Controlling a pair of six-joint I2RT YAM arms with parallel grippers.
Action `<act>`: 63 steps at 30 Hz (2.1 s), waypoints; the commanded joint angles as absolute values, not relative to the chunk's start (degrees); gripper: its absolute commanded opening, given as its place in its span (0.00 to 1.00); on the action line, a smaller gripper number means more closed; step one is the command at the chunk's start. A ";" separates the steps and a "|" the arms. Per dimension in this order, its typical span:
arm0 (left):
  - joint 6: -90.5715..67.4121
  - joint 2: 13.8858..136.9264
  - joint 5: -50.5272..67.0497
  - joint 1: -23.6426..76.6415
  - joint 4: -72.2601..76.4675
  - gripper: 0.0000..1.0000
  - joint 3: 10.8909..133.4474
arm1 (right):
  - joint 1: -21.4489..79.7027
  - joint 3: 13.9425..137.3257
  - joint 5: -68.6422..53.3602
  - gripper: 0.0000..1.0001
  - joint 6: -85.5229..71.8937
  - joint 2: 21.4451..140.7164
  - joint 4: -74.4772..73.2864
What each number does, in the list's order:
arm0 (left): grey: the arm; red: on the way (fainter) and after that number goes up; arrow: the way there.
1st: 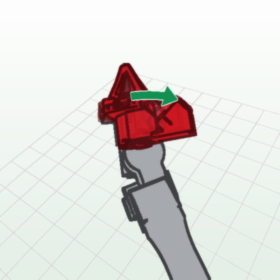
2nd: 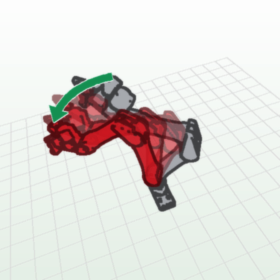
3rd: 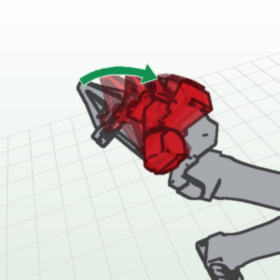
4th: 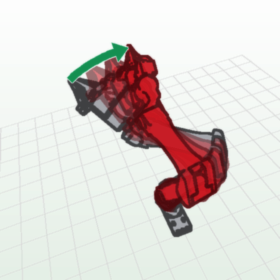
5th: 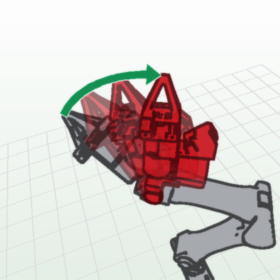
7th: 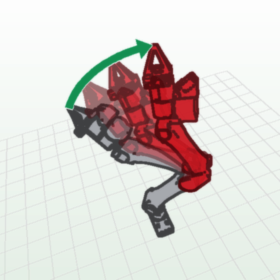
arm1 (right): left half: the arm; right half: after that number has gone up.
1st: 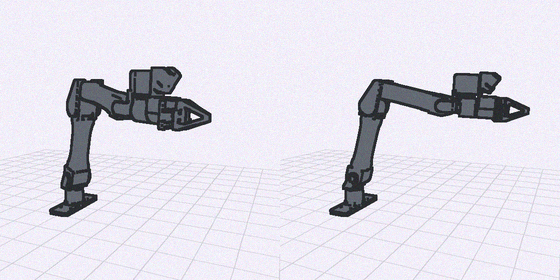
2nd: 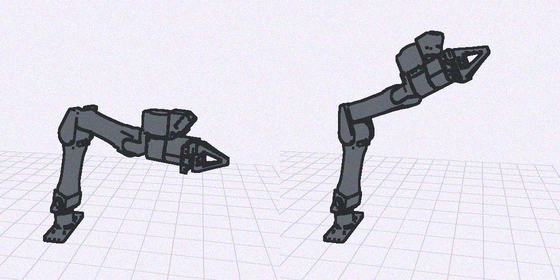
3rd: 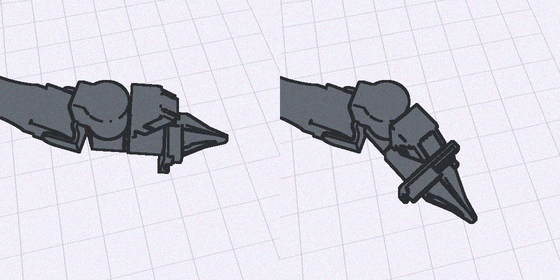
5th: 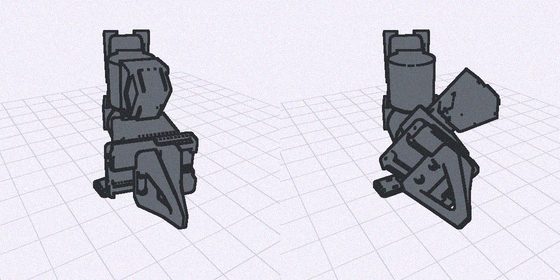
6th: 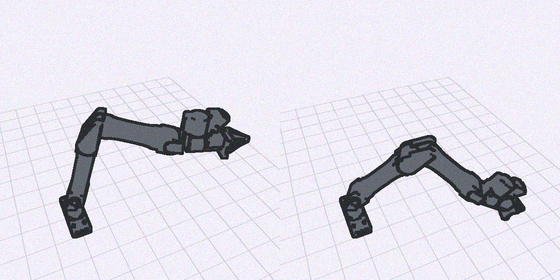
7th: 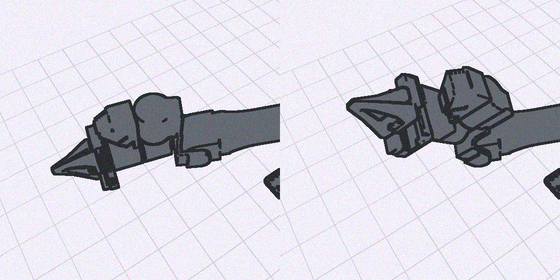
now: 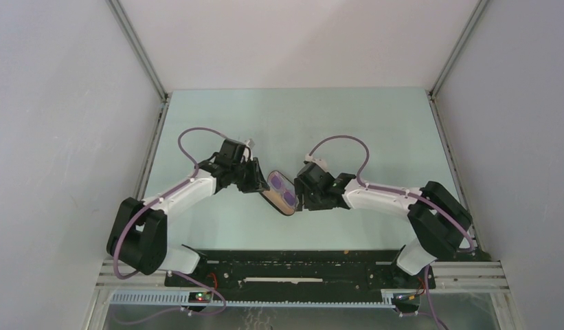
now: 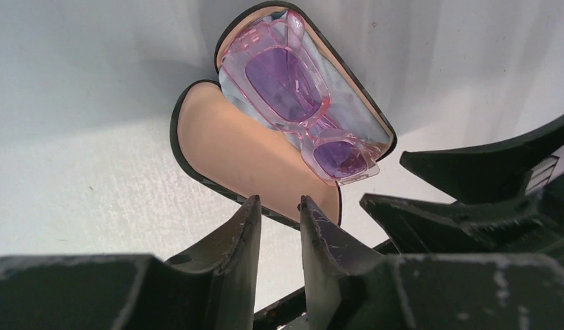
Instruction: Organize the sunglasses
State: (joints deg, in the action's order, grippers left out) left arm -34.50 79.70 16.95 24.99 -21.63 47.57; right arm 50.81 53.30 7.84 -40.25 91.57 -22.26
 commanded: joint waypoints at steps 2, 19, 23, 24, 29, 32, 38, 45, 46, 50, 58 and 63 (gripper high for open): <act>-35.42 75.20 14.30 24.79 -21.95 0.33 45.95 | 49.86 54.01 2.92 0.79 -31.93 85.28 -20.33; -47.05 68.56 12.75 23.29 -13.64 0.36 33.31 | 36.24 64.72 -15.88 0.71 -29.39 98.05 -15.35; -48.60 68.59 14.22 23.29 -9.61 0.36 31.23 | 35.80 64.95 -19.53 0.67 -29.17 100.06 -13.18; -48.94 69.21 14.84 23.31 -8.44 0.36 30.96 | 35.65 65.03 -20.05 0.66 -29.30 100.58 -12.85; -50.74 71.54 17.41 23.29 -3.74 0.34 29.58 | 35.03 65.02 -21.85 0.61 -30.23 102.96 -11.10; -51.14 72.70 18.33 23.29 -2.08 0.33 29.49 | 34.75 65.04 -22.67 0.56 -30.97 103.88 -10.28; -51.26 73.90 19.18 23.29 -0.91 0.28 30.09 | 34.61 65.02 -22.98 0.39 -32.57 104.50 -9.32; -51.45 74.67 20.31 23.29 -0.26 0.20 30.57 | 36.12 64.90 -21.30 0.26 -33.73 104.25 -10.05; -51.66 74.92 20.63 23.29 0.57 0.20 30.58 | 36.32 64.77 -21.01 0.25 -34.03 104.17 -9.79; -52.24 75.88 21.42 23.35 2.46 0.19 30.59 | 37.13 63.47 -20.26 0.21 -35.83 103.72 -8.71; -51.59 77.87 23.42 24.13 3.44 0.18 32.73 | 39.20 59.32 -14.37 0.11 -40.86 100.80 -7.06; -50.41 82.41 25.75 27.91 3.16 0.18 37.36 | 41.08 58.47 -8.82 0.08 -43.97 99.65 -7.87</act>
State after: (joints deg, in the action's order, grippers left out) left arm -50.96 78.91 19.94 23.46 0.25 32.45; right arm 37.87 59.24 -12.56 -38.54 100.92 -9.19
